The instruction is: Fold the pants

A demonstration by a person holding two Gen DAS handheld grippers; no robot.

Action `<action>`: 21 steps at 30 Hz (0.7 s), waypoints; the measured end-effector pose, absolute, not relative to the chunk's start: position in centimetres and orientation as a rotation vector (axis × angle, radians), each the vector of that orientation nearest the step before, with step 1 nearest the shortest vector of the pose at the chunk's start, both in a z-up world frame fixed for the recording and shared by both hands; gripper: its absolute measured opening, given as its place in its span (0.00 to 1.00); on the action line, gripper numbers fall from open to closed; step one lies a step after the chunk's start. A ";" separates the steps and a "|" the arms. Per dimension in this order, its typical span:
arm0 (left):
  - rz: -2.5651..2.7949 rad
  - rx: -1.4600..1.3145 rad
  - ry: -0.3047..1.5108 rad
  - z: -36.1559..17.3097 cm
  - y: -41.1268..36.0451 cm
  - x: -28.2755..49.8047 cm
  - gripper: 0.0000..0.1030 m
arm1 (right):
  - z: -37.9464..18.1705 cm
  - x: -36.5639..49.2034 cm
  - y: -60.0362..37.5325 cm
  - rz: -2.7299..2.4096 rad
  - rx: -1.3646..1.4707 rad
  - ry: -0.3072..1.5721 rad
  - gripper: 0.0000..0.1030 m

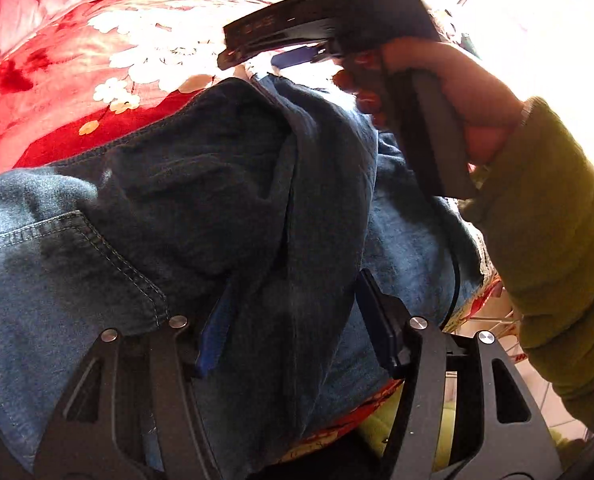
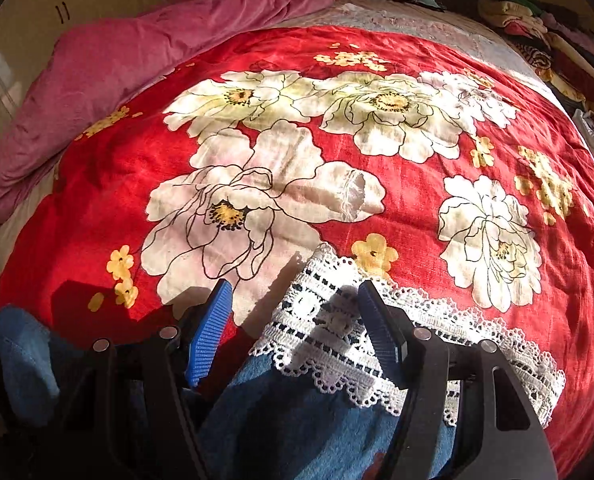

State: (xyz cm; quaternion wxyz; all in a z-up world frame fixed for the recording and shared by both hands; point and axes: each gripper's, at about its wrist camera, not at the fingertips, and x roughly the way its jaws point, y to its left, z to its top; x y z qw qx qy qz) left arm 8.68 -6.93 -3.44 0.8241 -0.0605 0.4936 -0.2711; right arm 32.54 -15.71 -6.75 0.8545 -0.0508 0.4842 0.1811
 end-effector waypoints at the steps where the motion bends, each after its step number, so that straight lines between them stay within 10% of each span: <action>1: -0.576 -0.123 1.047 -3.4 -6.9 8.6 0.50 | -7.1 32.8 -15.9 0.376 -0.099 1.018 0.62; 5: -0.581 -0.123 1.040 -3.3 -6.9 8.6 0.50 | -6.8 32.8 -17.1 0.399 -0.104 0.983 0.12; 21: -0.575 -0.100 0.989 -2.6 -7.2 8.0 0.48 | 2.5 24.4 -28.9 0.376 0.151 0.756 0.09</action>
